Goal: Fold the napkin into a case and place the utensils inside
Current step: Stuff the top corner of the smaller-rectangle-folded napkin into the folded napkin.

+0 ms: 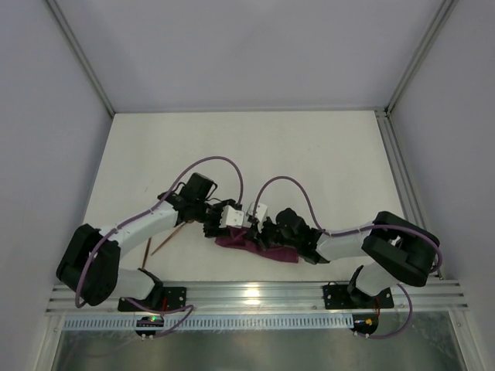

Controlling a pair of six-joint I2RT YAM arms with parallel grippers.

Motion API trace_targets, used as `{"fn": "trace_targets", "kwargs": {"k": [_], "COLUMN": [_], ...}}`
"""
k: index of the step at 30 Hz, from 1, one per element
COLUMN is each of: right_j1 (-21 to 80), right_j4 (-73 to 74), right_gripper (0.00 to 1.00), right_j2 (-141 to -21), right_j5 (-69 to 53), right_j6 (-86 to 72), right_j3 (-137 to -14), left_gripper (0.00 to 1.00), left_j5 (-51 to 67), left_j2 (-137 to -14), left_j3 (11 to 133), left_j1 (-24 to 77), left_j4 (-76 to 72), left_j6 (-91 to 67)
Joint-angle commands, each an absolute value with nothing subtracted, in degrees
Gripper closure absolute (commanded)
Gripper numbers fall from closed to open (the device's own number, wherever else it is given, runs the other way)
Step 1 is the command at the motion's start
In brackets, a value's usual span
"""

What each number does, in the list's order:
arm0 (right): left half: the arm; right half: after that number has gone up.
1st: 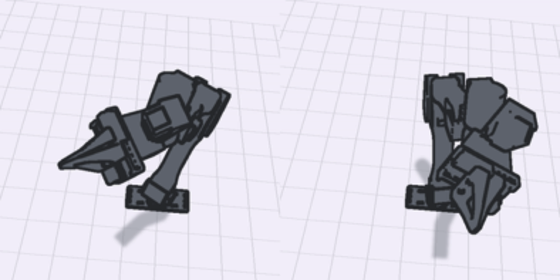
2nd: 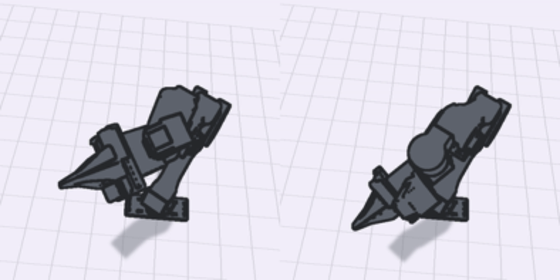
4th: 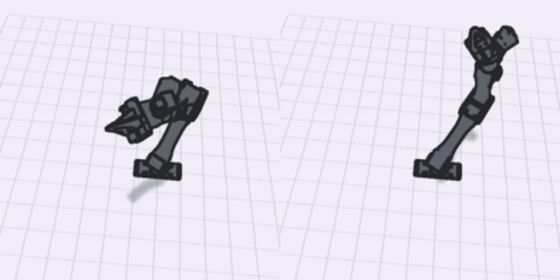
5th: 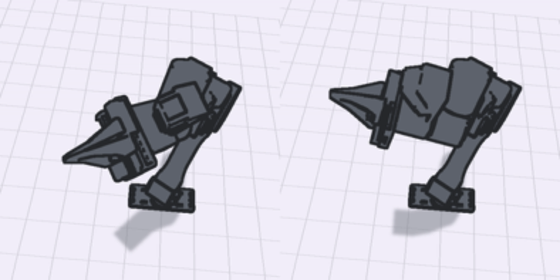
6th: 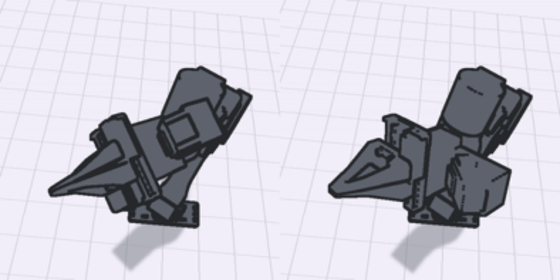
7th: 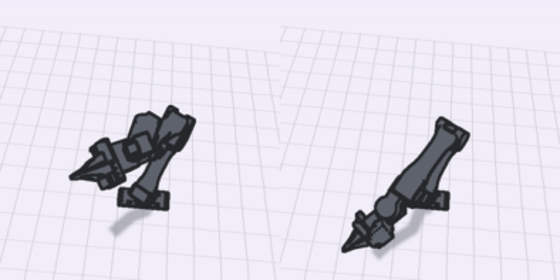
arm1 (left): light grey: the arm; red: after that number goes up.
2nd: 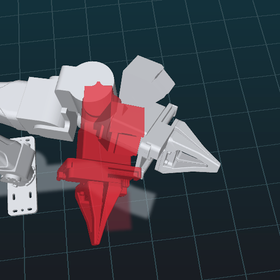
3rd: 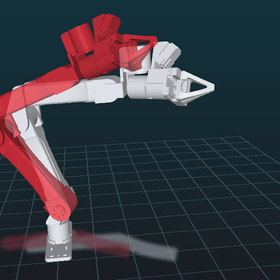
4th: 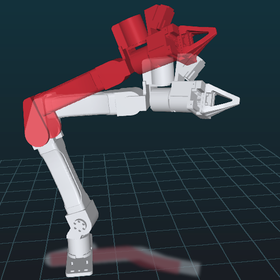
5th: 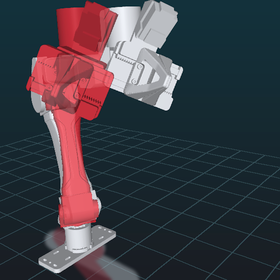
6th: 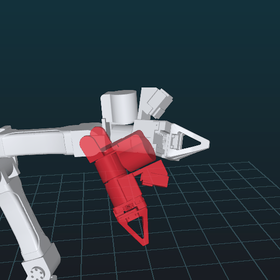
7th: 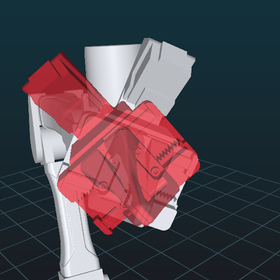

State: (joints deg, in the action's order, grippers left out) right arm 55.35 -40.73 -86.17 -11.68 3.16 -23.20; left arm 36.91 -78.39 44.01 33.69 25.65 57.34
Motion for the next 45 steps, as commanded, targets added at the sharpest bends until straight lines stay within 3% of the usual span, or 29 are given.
{"fn": "trace_targets", "kwargs": {"k": [1, 8, 14, 19, 33, 36, 37, 39, 41, 43, 45], "right_j1": [54.76, 54.32, 53.79, 53.44, 52.82, 52.65, 52.65, 52.65, 52.65, 52.65, 52.56], "right_j4": [-49.83, -48.52, -45.70, -45.62, -45.44, -45.44, -45.44, -45.62, -45.79, -45.88, -45.70], "right_gripper": [0.97, 0.97, 0.97, 0.97, 0.97, 0.97, 0.97, 0.97, 0.97, 0.97, 0.97], "right_j2": [-83.14, -81.39, -79.89, -79.19, -76.29, -76.29, -76.46, -76.64, -76.90, -76.90, -76.90], "right_j5": [-13.71, -15.29, -16.08, -16.35, -17.05, -17.84, -17.93, -18.19, -18.37, -18.72, -19.07], "right_j6": [3.51, 4.30, 5.19, 5.19, 5.27, 5.45, 5.54, 5.54, 5.62, 5.80, 5.89], "right_j3": [-23.38, -24.08, -24.70, -24.52, -24.43, -24.61, -24.70, -24.61, -24.52, -24.52, -24.52], "left_gripper": [0.37, 0.36, 0.36, 0.37, 0.37, 0.44, 0.56, 0.72, 0.79, 0.96, 1.00], "left_j5": [47.80, 52.03, 54.58, 44.49, 35.07, 34.89, 34.98, 35.59, 36.21, 36.47, 36.47], "left_j2": [-74.10, -72.77, -73.12, -74.26, -77.43, -77.78, -77.87, -78.05, -78.05, -78.31, -78.31], "left_j3": [48.07, 48.34, 53.26, 49.75, 45.79, 45.88, 45.97, 46.05, 46.23, 46.32, 46.41], "left_j1": [29.28, 29.09, 29.09, 30.67, 35.42, 35.51, 35.51, 35.68, 35.86, 35.95, 36.04], "left_j4": [28.30, 25.31, 33.13, 24.36, 21.62, 21.18, 21.01, 20.22, 20.48, 20.83, 20.74], "left_j6": [53.12, 47.11, 50.27, 47.80, 51.94, 51.86, 51.51, 50.63, 50.89, 50.89, 50.54]}}
